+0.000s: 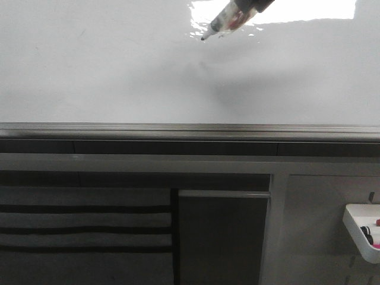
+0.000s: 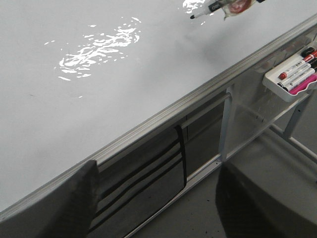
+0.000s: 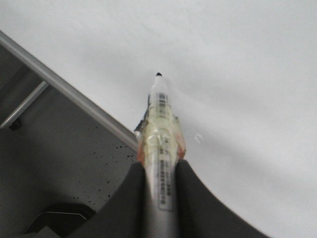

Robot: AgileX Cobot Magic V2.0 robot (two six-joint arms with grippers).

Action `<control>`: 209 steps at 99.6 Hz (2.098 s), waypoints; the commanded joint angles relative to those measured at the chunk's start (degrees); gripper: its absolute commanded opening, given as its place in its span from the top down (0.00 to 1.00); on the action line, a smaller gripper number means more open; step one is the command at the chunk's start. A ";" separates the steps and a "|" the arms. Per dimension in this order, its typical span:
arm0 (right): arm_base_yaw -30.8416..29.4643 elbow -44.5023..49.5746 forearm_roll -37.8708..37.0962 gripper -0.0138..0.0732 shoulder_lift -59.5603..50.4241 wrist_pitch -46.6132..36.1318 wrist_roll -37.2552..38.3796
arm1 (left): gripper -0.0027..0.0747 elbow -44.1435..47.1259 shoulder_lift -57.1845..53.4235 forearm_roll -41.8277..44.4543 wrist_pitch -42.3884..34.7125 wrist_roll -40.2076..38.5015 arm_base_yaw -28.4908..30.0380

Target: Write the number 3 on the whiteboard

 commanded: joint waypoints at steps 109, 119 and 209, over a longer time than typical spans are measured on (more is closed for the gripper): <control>-1.91 1.93 -2.85 0.85 0.58 3.95 5.82 | 0.37 -1.55 0.32 -1.09 -4.13 -0.75 0.18; -0.38 3.59 -2.22 0.85 2.36 -1.06 5.82 | 0.37 -1.55 0.32 -1.09 -4.13 -0.75 0.18; 16.51 9.37 -1.82 0.85 -19.28 5.16 -24.10 | 0.37 -7.73 10.99 -12.74 0.46 24.05 -6.65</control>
